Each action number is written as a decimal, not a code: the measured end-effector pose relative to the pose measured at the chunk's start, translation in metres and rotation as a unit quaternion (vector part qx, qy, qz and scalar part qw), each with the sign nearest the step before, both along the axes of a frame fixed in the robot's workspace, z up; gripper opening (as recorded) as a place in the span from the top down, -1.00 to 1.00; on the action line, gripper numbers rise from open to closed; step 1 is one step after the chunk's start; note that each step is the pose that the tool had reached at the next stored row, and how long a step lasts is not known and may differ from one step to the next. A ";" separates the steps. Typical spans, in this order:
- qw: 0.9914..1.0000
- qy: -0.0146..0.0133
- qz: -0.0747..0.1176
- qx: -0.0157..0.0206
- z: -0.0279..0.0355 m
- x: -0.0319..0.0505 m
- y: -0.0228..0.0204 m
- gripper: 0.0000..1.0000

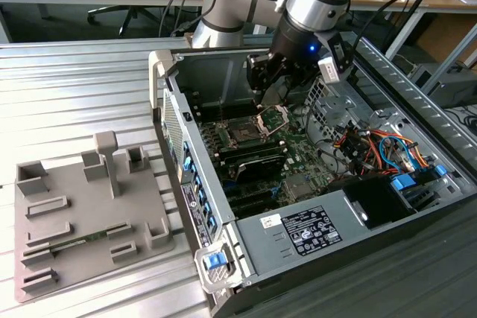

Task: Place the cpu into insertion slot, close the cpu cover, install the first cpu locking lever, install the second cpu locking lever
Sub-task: 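Place the cpu into insertion slot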

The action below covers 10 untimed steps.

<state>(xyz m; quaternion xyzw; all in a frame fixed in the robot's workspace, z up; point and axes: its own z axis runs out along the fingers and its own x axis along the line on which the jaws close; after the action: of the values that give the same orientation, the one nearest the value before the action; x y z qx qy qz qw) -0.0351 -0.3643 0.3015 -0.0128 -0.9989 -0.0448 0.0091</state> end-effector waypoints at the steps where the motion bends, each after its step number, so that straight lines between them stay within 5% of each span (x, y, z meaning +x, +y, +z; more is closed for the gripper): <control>1: 1.000 0.000 0.000 0.000 -0.0003 0.0000 0.0000 -0.09; 10: 1.000 0.000 0.000 0.000 -0.0033 0.0000 0.0000 -0.09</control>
<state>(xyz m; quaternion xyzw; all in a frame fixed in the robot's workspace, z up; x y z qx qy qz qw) -0.0351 -0.3643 0.2982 -0.0128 -0.9989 -0.0448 0.0091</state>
